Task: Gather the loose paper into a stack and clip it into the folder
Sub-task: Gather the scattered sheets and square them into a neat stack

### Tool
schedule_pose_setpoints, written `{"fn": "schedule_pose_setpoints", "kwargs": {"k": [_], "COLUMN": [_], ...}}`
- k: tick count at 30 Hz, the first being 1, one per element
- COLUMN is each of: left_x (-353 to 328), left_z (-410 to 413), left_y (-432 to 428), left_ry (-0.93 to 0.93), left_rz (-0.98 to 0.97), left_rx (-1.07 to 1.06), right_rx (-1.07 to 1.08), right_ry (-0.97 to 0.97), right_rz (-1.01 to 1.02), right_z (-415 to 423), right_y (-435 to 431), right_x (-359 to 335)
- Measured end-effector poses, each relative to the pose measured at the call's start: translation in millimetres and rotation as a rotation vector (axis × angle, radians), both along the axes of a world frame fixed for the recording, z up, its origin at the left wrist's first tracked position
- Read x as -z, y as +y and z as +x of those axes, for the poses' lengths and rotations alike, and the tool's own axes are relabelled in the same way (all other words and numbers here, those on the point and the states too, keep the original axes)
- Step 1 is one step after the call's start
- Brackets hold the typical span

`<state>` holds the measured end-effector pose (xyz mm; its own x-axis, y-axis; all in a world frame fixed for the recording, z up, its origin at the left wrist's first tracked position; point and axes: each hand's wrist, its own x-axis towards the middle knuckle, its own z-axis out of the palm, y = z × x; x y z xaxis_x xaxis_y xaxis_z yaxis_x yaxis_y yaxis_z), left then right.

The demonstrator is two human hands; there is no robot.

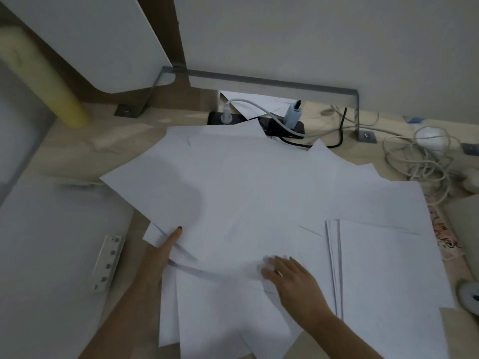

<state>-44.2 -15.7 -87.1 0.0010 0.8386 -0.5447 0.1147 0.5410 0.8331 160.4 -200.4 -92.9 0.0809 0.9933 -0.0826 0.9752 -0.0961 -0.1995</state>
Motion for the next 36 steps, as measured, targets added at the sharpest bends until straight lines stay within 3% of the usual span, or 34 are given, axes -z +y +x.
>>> {"fn": "schedule_pose_setpoints", "kwargs": {"k": [3,5,10,12,15,19,26,31,33,36], "left_x": [2.3,2.7,0.6,-2.2,-1.6,12.1,-16.7,-54.8,-67.8,-82.8], "left_z": [-2.4,-6.9,-21.4,-19.5,-6.3,6.5,-11.4,-57.0,-75.7,-94.7], "left_y": [0.2,-1.5,-6.3,-11.4,-17.2,-15.6,4.8,26.8,34.9,39.7], "left_ry": [-0.037,-0.062,-0.115,-0.188,-0.203,-0.063,0.201,0.156,0.131,0.065], "left_rz": [-0.053,-0.088,-0.145,-0.122,-0.092,-0.13,0.179,0.279,0.28,0.269], "left_rx": [0.028,0.042,0.08,0.069,0.045,0.066,0.148,0.164,0.179,0.159], "right_rx": [0.145,0.392,1.031,1.167,1.2,1.046,1.07,1.028,1.033,1.103], "right_ry": [-0.011,0.155,1.078,1.261,1.153,1.032,0.994,0.956,1.088,1.669], "right_rz": [0.001,0.007,0.002,-0.015,-0.114,-0.231,-0.166,-0.122,-0.062,0.099], "right_z": [-0.3,5.3,22.2,26.3,17.7,-3.3,5.4,13.5,13.7,19.6], "right_y": [-10.0,-8.1,19.7,30.4,39.1,33.7,19.6,24.9,33.5,49.7], "right_x": [5.7,5.6,-28.8,-37.4,-34.6,-20.6,-18.2,-23.7,-29.2,-39.3]}}
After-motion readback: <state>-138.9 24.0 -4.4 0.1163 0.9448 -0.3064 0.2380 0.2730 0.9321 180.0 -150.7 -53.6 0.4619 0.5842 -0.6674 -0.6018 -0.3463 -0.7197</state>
